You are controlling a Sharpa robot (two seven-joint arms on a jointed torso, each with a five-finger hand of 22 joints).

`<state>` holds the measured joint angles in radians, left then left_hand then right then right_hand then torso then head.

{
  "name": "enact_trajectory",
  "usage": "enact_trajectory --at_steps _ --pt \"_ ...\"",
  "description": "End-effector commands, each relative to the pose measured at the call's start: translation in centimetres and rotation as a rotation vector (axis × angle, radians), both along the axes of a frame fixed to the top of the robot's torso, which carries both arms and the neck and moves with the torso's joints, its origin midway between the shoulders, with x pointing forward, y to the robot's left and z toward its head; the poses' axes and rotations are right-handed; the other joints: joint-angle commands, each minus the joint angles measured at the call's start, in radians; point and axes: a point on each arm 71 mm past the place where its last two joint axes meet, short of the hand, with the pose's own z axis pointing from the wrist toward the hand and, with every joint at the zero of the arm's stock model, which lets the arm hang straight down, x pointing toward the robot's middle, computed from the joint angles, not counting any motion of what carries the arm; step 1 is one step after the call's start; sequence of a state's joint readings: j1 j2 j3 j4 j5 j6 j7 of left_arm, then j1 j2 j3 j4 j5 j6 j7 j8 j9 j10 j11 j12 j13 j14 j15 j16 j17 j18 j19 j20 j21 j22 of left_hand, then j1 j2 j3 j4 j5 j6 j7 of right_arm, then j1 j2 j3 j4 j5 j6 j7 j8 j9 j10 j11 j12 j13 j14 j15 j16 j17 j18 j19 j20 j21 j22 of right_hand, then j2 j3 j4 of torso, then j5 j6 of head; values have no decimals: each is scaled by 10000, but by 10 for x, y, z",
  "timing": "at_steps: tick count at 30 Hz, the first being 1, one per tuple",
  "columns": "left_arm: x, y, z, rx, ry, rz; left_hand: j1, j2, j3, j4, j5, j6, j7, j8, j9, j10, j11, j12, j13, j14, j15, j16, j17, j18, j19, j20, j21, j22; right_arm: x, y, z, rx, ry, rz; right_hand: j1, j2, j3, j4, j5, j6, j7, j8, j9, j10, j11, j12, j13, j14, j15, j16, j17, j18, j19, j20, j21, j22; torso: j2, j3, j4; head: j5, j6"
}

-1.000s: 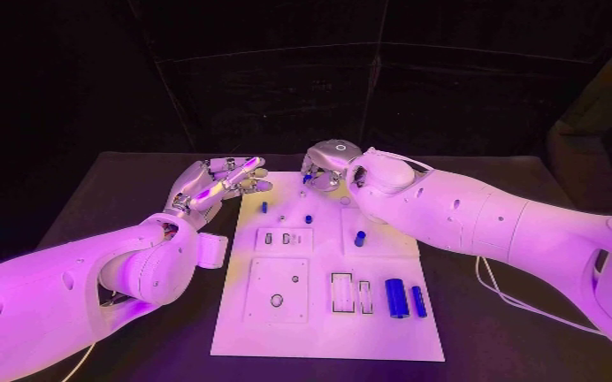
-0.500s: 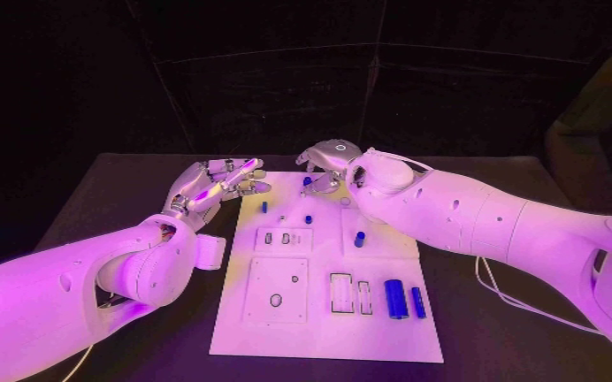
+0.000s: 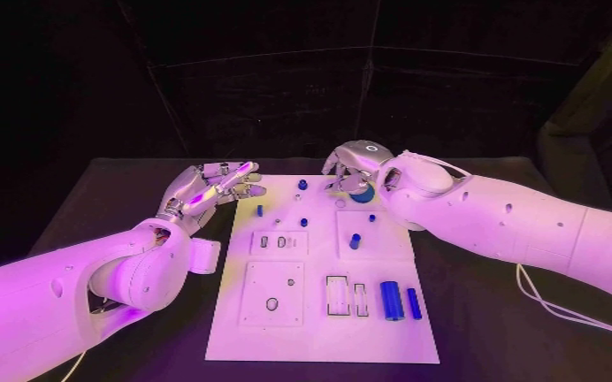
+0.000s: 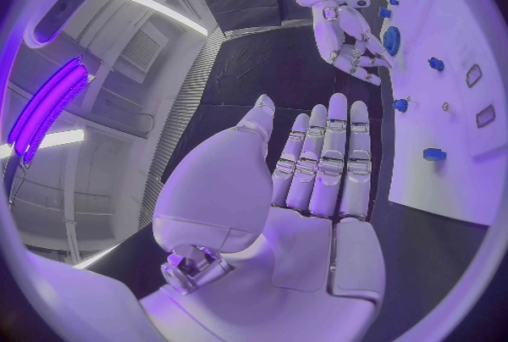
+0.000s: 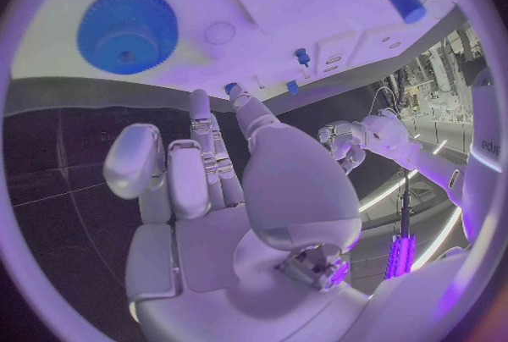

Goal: Assemble the parts on the task board

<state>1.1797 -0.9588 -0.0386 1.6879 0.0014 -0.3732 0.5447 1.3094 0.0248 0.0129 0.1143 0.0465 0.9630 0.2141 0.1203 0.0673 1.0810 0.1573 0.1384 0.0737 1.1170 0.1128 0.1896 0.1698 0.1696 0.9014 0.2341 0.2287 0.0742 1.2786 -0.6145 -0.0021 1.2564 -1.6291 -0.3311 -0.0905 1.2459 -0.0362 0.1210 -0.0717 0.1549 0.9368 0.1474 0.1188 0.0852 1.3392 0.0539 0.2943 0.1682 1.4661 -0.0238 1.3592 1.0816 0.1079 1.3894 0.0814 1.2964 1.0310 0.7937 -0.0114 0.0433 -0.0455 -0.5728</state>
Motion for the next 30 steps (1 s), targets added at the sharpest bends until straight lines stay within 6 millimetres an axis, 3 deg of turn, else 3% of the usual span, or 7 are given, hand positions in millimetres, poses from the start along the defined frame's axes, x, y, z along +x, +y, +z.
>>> enact_trajectory --at_steps 1,2,5,7,10,17,30 --pt "0 -1 2 -81 -42 -181 0 109 1 -47 30 23 34 -32 -8 16 39 -68 -13 12 60 -60 13 154 57 22 -45 -10 -4 -23 3 972 970 -1036 -150 -255 -201 239 190 -67 -119 -1 -52 464 -118 699 607 389 -122 185 323 -161 176 -124 256 421 -31 15 -89 -33 53" --pt "0 -1 1 -82 -41 -184 1 110 1 -47 30 24 34 -32 -8 16 39 -68 -13 12 60 -60 13 154 57 22 -46 -10 -6 -29 3 1019 1116 -1176 -209 -330 -307 349 276 -104 -130 -13 -70 573 -139 1303 1218 421 -143 302 542 -198 246 -158 374 622 -34 17 -107 -42 70" --pt "0 -1 1 -84 -41 -188 1 110 1 -47 30 24 34 -32 -8 16 39 -68 -13 12 60 -60 13 154 57 22 -46 -10 -10 -49 3 1101 1545 -1633 -95 -380 -732 910 632 -291 -144 1 -124 576 -139 5984 6299 517 -89 780 1423 -330 449 -179 790 1306 -42 32 -173 -38 83" --pt "1 -1 1 -84 -41 -190 13 121 7 -61 30 28 26 -36 -7 24 34 -73 -14 15 60 -67 17 155 59 23 -51 -14 -12 -59 2 1098 1737 -1873 56 -424 -1071 1323 626 -387 -15 67 -132 387 -57 7964 8527 553 -52 1010 1888 -375 502 -48 972 1613 -42 41 -202 -46 90" --pt "1 -1 1 -85 -38 -196 13 121 7 -61 30 28 26 -36 -7 24 34 -73 -14 15 60 -67 17 155 59 23 -51 -14 -13 -67 1 1030 1935 -2118 153 -490 -1298 1598 628 -534 37 86 -149 541 38 9066 9807 604 36 1179 2285 -399 558 -26 1110 1859 -37 44 -201 -89 109" --pt "2 -2 0 -84 -24 -211 13 121 7 -61 30 28 26 -36 -7 24 34 -73 -14 15 60 -67 17 155 59 23 -51 -14 -10 -73 -3 801 2264 -2386 478 -498 -1496 1965 674 -733 114 158 -151 605 137 9791 10711 635 111 1316 2593 -430 580 75 1230 2051 -26 37 -159 -143 87" --pt "3 -1 0 -70 -16 -189 29 133 12 -79 30 36 19 -40 -6 34 29 -80 -14 20 57 -76 23 156 62 23 -57 -18 -2 -64 -7 535 2347 -2355 755 -383 -1530 2054 824 -738 122 277 -136 810 151 10294 11324 673 133 1420 2854 -465 631 106 1345 2261 -29 23 -167 -106 7"
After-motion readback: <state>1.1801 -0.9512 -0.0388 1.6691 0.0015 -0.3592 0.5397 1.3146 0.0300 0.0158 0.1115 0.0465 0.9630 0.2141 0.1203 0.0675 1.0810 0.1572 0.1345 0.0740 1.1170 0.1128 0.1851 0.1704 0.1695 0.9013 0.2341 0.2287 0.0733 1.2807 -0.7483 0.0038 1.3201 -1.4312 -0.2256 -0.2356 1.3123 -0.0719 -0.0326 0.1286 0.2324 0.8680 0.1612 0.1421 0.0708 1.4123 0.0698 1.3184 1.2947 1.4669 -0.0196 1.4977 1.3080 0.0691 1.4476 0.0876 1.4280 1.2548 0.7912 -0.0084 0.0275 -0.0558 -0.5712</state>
